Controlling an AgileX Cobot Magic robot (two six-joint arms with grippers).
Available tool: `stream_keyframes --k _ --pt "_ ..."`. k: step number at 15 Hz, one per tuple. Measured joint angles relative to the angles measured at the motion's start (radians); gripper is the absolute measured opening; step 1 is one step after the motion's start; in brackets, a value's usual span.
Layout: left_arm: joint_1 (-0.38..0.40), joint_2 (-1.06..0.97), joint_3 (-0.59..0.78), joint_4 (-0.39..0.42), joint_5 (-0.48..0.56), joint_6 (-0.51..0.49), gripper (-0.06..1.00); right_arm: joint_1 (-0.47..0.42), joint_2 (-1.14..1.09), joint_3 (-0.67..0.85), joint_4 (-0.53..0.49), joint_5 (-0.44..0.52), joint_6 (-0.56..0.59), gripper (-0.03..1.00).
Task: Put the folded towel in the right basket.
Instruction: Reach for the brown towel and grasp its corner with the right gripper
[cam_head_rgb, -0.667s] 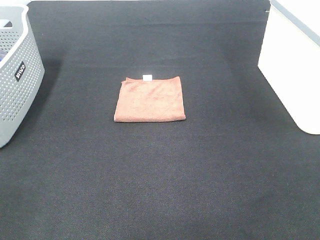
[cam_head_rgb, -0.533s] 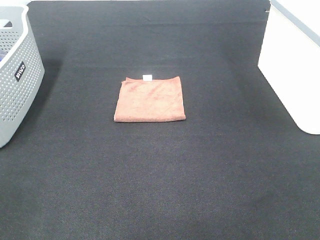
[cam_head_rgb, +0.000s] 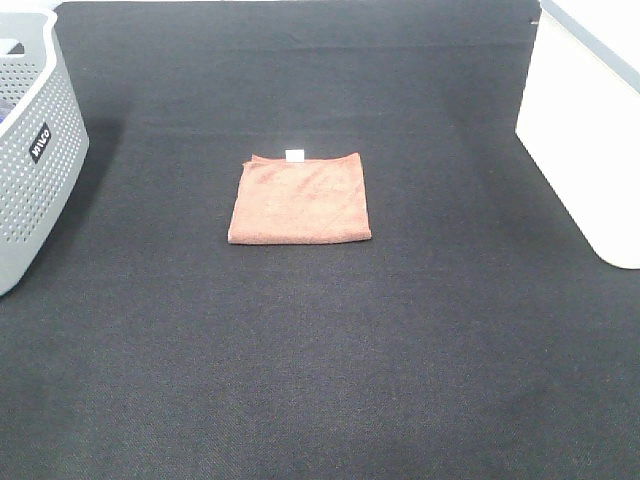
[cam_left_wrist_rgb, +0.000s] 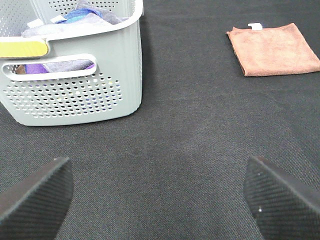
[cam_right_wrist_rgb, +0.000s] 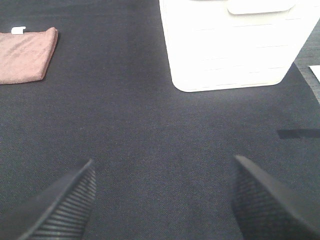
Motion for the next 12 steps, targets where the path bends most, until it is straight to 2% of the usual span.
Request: stream_keyframes --k 12 --pt "0.000 0.000 0.000 0.000 0.000 0.000 0.88 0.000 0.000 0.000 0.000 0.000 0.000 0.70"
